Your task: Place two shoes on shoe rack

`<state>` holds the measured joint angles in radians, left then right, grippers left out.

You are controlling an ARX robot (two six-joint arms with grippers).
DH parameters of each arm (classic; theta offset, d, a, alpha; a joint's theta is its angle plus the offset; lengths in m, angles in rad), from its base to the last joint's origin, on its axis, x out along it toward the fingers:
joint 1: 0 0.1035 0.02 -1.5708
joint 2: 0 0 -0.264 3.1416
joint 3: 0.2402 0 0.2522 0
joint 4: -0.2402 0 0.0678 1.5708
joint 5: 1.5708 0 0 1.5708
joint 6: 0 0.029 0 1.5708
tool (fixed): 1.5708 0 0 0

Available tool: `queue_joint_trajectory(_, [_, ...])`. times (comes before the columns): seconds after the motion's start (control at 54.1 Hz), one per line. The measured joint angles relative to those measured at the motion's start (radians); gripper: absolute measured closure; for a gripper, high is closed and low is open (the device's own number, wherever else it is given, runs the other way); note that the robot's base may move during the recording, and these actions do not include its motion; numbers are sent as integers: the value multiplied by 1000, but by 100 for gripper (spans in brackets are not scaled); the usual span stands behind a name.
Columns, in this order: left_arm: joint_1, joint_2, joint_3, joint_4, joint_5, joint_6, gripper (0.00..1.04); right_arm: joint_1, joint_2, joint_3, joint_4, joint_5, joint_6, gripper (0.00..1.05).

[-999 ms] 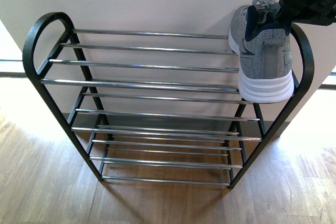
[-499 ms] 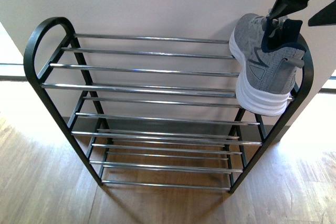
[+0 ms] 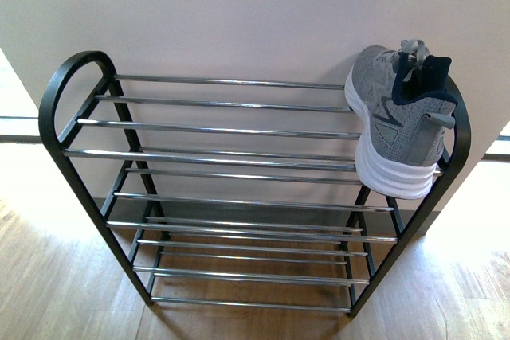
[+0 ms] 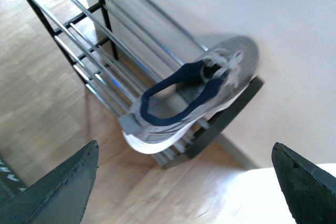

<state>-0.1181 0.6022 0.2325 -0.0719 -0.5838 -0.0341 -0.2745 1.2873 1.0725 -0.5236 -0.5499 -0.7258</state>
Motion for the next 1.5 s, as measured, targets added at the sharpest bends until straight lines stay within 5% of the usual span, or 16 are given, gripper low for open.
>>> queue_joint_trajectory(0.24, [0, 0, 0, 0, 0, 0, 103, -183, -7, -96, 381, -46, -116, 9])
queue_joint_trajectory(0.388, [0, 0, 0, 0, 0, 0, 103, -292, -25, -177, 655, -125, 137, 9])
queue_joint_trajectory(0.555, [0, 0, 0, 0, 0, 0, 103, -360, -50, -267, 791, -225, 440, 9])
queue_joint_trajectory(0.703, [0, 0, 0, 0, 0, 0, 103, -380, -52, -294, 835, -225, 562, 9])
queue_joint_trajectory(0.832, [0, 0, 0, 0, 0, 0, 103, -294, -167, -483, 1055, 2, 683, 34])
queue_joint_trajectory(1.184, [0, 0, 0, 0, 0, 0, 103, -36, -479, -831, 1084, 252, 712, 103])
queue_joint_trajectory(1.498, [0, 0, 0, 0, 0, 0, 103, 99, -660, -954, 1025, 382, 715, 103])
